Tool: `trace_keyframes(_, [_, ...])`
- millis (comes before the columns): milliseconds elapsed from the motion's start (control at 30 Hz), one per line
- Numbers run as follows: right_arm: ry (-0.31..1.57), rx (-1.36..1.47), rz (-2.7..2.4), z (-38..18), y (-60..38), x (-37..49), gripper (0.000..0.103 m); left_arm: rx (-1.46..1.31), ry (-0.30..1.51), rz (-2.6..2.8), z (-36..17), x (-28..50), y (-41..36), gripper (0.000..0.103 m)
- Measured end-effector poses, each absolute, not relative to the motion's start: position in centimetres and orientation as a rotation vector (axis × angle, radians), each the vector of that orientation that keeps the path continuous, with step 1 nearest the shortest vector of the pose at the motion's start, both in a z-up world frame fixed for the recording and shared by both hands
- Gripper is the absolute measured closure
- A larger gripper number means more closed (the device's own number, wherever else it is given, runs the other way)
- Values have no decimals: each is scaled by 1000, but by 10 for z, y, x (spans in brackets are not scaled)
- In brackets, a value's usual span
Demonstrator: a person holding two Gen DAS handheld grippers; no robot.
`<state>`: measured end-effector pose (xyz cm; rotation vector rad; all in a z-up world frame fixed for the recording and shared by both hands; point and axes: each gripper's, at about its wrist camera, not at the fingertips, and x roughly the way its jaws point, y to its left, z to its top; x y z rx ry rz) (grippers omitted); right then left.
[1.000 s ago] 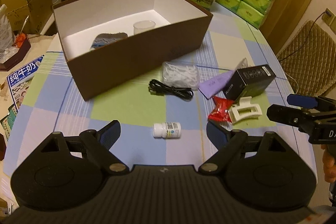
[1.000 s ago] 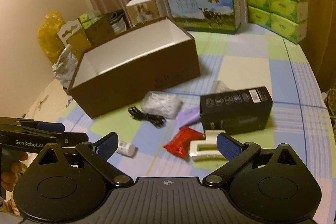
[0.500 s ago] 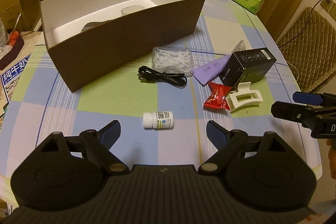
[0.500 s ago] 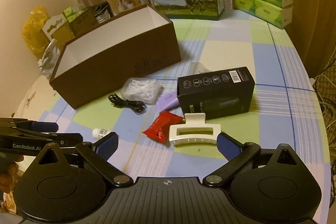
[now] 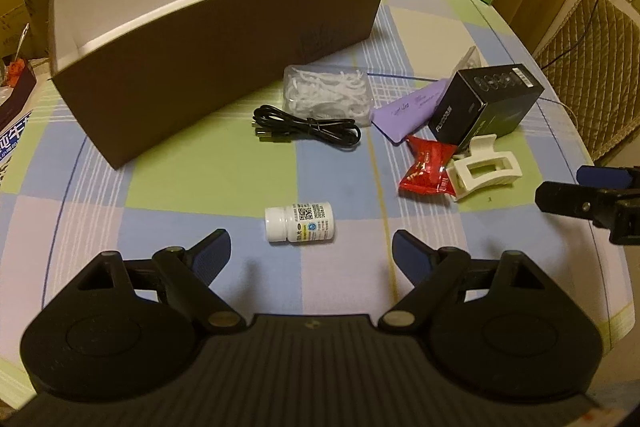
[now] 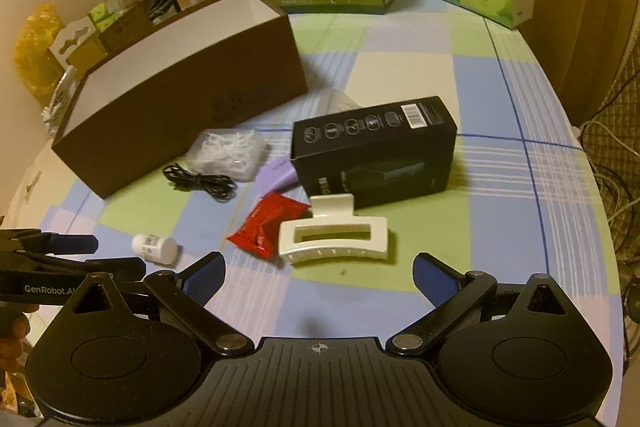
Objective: Organize objects
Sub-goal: 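Grasp white pill bottle with left tool while right tool grasps white hair clip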
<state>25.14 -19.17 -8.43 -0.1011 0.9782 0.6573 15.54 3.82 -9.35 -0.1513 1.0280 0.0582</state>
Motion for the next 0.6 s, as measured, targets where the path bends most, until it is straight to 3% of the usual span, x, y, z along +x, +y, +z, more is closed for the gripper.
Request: trace_keyframes(600, [1019,-80,606,-98,-195,272,5,-126,1070,50,-136,188,43,28])
